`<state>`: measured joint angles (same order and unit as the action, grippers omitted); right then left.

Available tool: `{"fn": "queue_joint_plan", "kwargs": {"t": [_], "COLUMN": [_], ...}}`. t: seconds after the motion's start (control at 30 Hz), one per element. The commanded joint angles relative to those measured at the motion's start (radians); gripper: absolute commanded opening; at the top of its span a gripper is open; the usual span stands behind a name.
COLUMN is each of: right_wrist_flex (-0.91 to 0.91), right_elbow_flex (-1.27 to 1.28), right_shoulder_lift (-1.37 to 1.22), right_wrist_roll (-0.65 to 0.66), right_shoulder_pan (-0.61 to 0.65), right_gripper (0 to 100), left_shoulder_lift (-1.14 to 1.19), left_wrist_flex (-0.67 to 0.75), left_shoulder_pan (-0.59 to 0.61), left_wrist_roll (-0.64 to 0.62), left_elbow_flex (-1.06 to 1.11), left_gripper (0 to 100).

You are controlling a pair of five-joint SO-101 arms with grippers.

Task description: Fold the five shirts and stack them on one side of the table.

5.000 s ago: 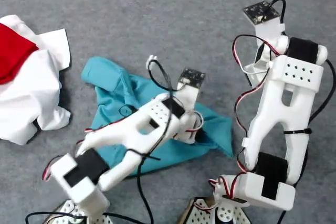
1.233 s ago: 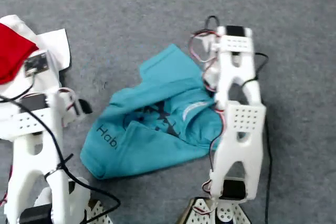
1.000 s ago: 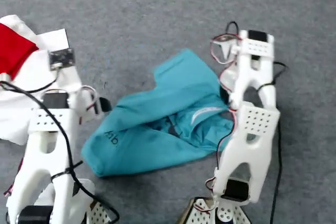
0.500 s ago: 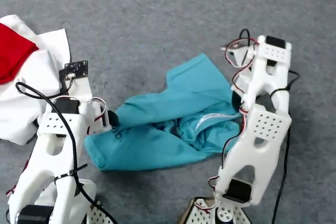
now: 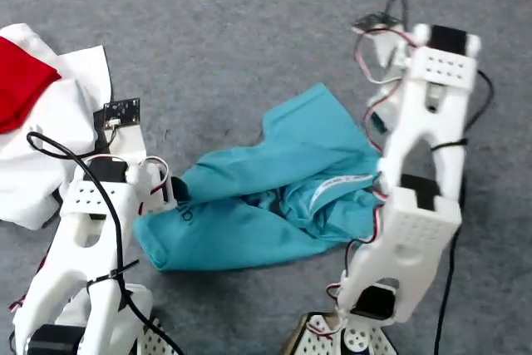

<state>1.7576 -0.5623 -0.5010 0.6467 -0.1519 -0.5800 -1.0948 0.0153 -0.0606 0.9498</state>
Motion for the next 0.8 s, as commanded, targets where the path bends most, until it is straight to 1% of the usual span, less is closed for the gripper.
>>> {"fn": "queue_joint_plan", "kwargs": {"t": [0.0, 0.1, 0.23, 0.4, 0.53, 0.67, 0.77], "right_wrist_flex": [-0.084, -0.173, -0.204, -0.198, -0.161, -0.155, -0.158], "right_elbow_flex": [-0.016, -0.059, -0.232, -0.558, -0.777, -0.903, -0.92], "right_shoulder_lift": [0.027, -0.054, -0.232, -0.467, -0.619, -0.722, -0.766], "right_wrist_roll": [-0.054, -0.081, -0.126, -0.184, -0.186, -0.183, -0.183], "right_shoulder_pan": [0.094, 0.162, 0.213, 0.219, 0.219, 0.222, 0.234], "right_gripper": [25.2, 25.3, 25.3, 25.3, 25.3, 25.3, 25.3], "left_shoulder_lift": [-0.018, -0.018, -0.018, -0.018, -0.018, -0.018, -0.016], "left_wrist_flex": [0.009, 0.009, 0.003, 0.003, 0.003, 0.003, 0.011], "left_shoulder_pan": [-0.006, -0.006, -0.006, -0.006, -0.008, -0.008, -0.011], "left_wrist_roll": [-0.003, -0.003, -0.003, -0.003, -0.002, -0.002, -0.003], "left_elbow_flex": [0.002, 0.002, 0.002, 0.002, 0.002, 0.003, 0.017], "left_gripper": [27, 27, 27, 27, 27, 27, 27]}}
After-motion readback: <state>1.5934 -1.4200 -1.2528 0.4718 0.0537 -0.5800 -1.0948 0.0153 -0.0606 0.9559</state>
